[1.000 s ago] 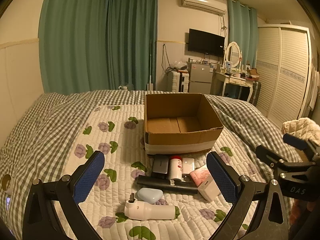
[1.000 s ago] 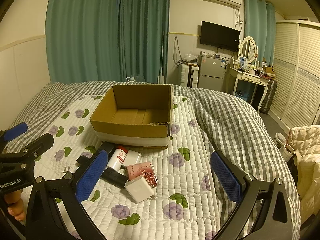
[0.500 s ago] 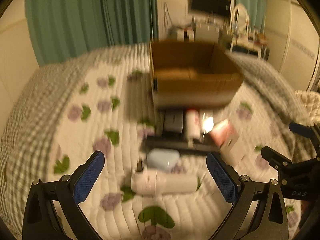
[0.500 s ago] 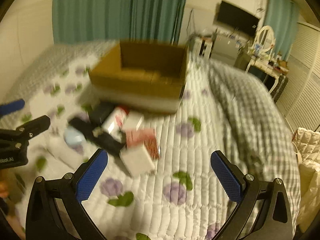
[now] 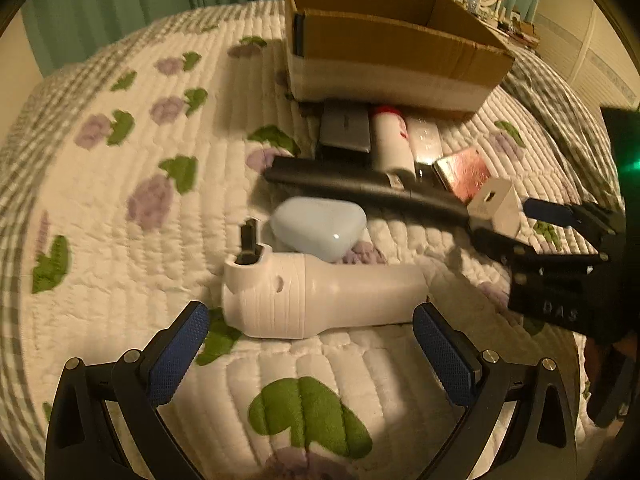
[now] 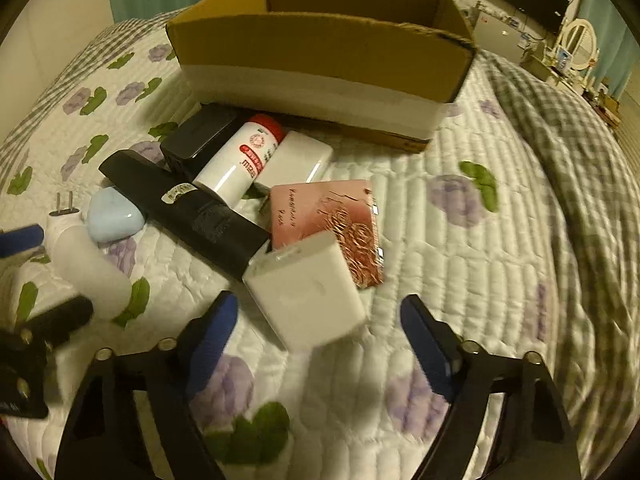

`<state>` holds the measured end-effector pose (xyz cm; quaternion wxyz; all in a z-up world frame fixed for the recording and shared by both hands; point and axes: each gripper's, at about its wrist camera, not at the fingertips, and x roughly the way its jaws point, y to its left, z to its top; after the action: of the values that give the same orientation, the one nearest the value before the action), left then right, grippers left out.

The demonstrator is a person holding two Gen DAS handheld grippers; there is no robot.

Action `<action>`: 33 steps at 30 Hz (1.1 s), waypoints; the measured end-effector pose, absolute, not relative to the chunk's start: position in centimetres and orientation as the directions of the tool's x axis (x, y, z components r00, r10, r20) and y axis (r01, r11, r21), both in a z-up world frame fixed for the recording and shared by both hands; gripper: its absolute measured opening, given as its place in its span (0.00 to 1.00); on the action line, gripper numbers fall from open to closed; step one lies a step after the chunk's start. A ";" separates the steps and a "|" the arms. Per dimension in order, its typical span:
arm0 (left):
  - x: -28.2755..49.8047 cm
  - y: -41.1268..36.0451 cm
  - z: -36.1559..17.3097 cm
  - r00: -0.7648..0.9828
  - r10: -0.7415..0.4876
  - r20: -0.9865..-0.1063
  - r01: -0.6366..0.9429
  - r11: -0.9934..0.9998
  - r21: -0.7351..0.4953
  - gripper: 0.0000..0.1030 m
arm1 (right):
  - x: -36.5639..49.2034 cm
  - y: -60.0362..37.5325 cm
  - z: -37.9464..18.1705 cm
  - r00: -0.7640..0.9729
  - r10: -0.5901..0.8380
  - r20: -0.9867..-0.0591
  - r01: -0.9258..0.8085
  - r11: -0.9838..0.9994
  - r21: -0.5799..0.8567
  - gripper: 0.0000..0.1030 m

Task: Organize rigid objects
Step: 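Lower the left tool onto the white device while the right tool approaches the white charger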

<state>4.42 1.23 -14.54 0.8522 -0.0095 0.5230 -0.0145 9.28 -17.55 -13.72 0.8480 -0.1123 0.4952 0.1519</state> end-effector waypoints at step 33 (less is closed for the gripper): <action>5.8 -0.3 -12.8 0.483 0.024 -0.875 0.201 0.970 0.137 0.70 | 8.9 -18.6 -11.4 0.481 0.168 -0.860 -0.330 0.944 0.000 0.50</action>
<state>5.85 -0.33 -12.75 0.8539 0.1108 0.5059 -0.0518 8.94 -18.58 -11.38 0.8565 -0.0829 0.4882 0.1453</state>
